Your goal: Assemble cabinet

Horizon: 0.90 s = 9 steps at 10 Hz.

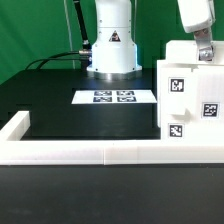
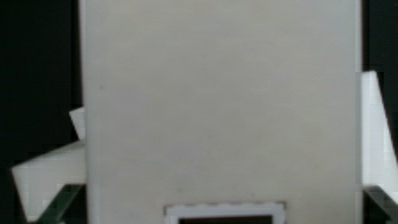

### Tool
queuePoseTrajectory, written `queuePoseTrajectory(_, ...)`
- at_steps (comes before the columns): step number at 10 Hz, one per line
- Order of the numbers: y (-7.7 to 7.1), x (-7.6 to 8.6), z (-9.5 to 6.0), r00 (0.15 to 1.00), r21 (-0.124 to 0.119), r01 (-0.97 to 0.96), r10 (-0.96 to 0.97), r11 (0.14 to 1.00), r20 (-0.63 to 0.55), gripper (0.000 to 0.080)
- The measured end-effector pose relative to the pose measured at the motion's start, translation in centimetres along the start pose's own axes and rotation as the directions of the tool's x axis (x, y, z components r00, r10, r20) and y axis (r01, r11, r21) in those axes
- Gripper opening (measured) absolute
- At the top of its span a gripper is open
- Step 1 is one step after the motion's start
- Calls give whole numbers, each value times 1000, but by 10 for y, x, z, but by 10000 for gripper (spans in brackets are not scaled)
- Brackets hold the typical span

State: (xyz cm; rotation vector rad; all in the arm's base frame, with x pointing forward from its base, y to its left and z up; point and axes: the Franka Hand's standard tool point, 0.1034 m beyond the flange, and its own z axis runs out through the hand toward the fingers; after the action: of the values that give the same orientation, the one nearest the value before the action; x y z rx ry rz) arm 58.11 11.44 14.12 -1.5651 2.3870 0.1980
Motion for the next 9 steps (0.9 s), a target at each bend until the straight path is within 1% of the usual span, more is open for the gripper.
queuePoseTrajectory(1,1,-1,0,1000,0,7,-7,1000,0,570)
queuePoseTrajectory(2,0,-1,0,1000,0,22,-22,1000,1,729)
queuePoseTrajectory(3,-2,-1,-4,999,5,48,-48,999,9,729)
queuePoseTrajectory(4,-4,-4,-11,998,15,55,-56,998,23,787)
queuePoseTrajectory(7,-12,-16,-33,996,50,67,-69,997,54,796)
queuePoseTrajectory(8,-13,-19,-36,996,56,56,-60,997,61,797)
queuePoseTrajectory(9,-14,-20,-36,996,56,53,-57,997,67,797)
